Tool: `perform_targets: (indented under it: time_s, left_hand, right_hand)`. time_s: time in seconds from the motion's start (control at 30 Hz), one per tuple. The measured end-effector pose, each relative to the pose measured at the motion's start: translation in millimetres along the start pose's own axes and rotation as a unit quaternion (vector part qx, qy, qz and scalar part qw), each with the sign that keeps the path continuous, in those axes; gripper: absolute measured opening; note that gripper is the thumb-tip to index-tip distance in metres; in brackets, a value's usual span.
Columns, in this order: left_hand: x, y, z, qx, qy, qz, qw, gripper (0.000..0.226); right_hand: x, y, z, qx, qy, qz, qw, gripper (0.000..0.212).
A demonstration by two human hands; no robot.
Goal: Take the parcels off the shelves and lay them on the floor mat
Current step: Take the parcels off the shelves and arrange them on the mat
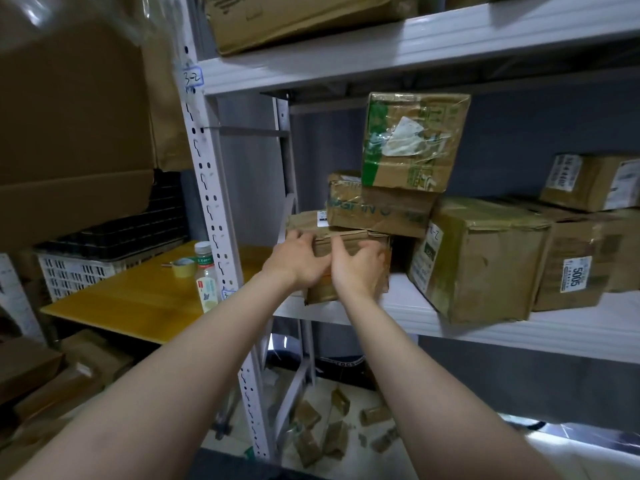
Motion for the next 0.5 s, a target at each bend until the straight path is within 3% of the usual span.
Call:
perform_targets:
  time_s: [0.13,0.23,0.37,0.5]
  left_hand:
    - [2,-5,-1,0.005,-0.083,-0.019,0.996,0.073]
    - [5,-8,3,0.003,-0.097,-0.018,0.995,0.065]
    - [7,-8,5,-0.003,-0.089,-0.036,0.995,0.064]
    - [19,-8,2,-0.008,-0.112,-0.043,0.993,0.059]
  right_hand:
    - [27,2,-25,0.144,-0.020,0.193,0.970,0.052]
    - [50,-8,-61,0.231,-0.006,0.275,0.933,0.078]
    - [59,-37,-108,0.209,0.066,0.257,0.941,0.131]
    - [51,-59,-123,0.182,0.148,0.198,0.952,0.151]
Point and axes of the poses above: each hand's wrist, its own y-axis away from the middle knuckle, its own x-axis out of the back of the hand, z = x × y, the point moved 4 cm from there along -y, towards the middle knuckle, and after that the axes turned 3 degrees about -y, right-handed, at the moved point
